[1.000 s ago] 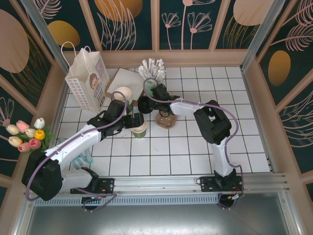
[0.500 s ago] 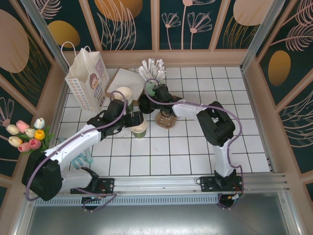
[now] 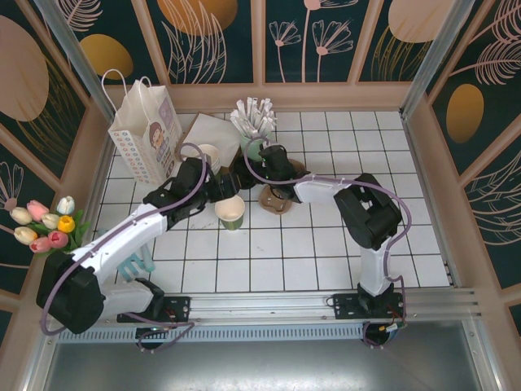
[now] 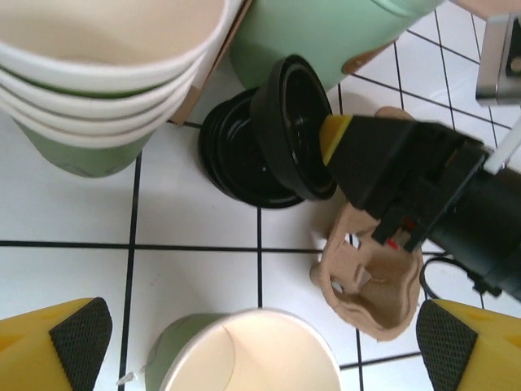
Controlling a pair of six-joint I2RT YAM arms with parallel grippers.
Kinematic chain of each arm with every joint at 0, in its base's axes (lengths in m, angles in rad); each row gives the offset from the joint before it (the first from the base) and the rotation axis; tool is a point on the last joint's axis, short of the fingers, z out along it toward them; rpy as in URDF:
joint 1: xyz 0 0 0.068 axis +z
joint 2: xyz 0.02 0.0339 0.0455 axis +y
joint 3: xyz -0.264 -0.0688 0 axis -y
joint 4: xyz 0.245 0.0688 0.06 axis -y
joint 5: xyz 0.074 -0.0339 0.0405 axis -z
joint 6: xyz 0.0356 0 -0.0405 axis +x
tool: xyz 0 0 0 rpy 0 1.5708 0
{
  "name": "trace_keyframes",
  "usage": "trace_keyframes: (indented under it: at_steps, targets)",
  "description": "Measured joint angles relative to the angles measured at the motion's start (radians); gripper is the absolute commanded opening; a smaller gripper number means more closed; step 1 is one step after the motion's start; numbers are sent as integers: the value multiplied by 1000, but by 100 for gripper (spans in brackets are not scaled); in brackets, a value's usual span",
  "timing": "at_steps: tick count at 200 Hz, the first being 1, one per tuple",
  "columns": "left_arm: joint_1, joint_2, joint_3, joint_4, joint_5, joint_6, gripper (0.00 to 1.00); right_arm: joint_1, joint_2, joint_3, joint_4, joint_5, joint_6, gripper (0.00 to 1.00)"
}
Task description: Pack the takeout coffee
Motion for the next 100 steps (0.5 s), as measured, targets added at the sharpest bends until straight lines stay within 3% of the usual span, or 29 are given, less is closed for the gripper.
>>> trace_keyframes:
  at_steps: [56,100]
  targets:
    - [0,128,105,-1,-62,-34,79,0,0,-44,101,-29,-5,18]
    - [0,218,182,-4,-77,-47,72,0,0,-61,142,-49,-9,17]
